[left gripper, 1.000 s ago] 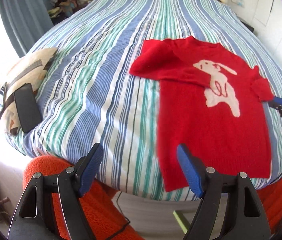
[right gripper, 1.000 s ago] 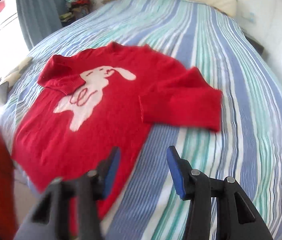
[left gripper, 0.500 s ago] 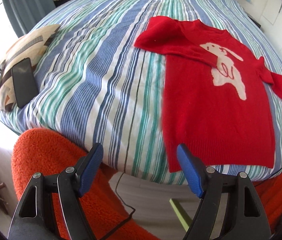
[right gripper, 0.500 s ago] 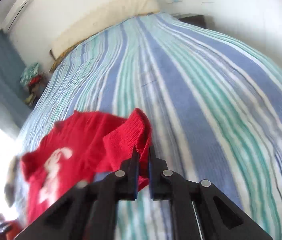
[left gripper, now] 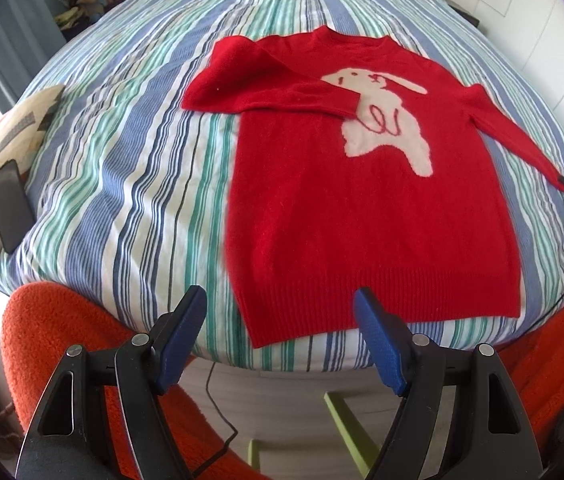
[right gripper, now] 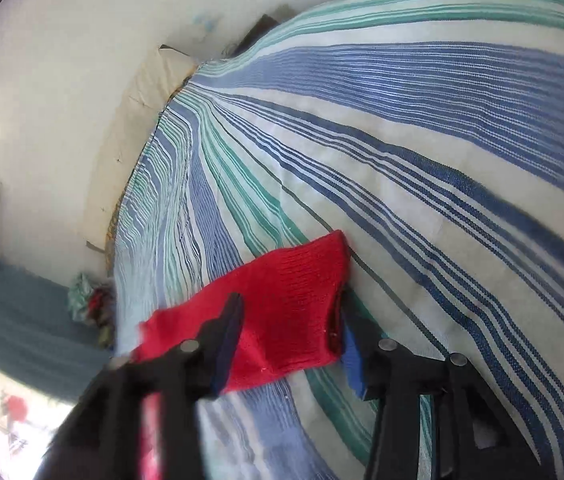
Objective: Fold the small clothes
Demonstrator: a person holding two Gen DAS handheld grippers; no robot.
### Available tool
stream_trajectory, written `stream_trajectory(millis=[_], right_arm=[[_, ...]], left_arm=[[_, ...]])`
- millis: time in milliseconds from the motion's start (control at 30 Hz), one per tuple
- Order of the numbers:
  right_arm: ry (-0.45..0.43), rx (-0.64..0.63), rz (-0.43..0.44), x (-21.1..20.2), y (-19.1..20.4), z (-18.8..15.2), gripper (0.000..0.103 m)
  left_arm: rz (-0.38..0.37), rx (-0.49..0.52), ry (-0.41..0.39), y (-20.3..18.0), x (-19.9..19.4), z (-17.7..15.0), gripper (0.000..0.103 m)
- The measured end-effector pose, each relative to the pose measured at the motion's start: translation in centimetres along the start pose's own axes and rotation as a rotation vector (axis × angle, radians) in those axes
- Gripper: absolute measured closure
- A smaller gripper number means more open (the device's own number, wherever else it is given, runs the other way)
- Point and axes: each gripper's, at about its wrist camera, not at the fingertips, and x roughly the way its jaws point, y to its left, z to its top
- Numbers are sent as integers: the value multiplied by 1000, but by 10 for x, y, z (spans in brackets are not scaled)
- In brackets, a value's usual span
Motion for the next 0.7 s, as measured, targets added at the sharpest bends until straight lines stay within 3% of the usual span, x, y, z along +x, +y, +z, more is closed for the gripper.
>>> stream_trajectory(millis=[33,233,400,500,533,567,633,700], right_arm=[[9,-13,-37,3,2,2,100],[-43,-341,-507,4,28,3,100],[-41,-454,-620,16,39,-7,100],[-44,-465,-623,13,41,-8,97],[-42,-459,-605,10,41,-9,83],[-37,-449,-595,7,40,-9,57],[-16,-439,-567,-4,43,-11,23],[-47,-467,-601,-27,51,-18,23]], left_arm=[[3,-3,4,1,1,0,25],[44,-10,15,7,10,-5,25],[101,27,6,11,15,-5,25],[147,96,-43,13,11,3,25],[162,123,-66,14,9,9,25],[174,151,-91,15,7,17,25],[183,205,-162,16,2,39,25],[174,257,-248,11,-2,65,25]])
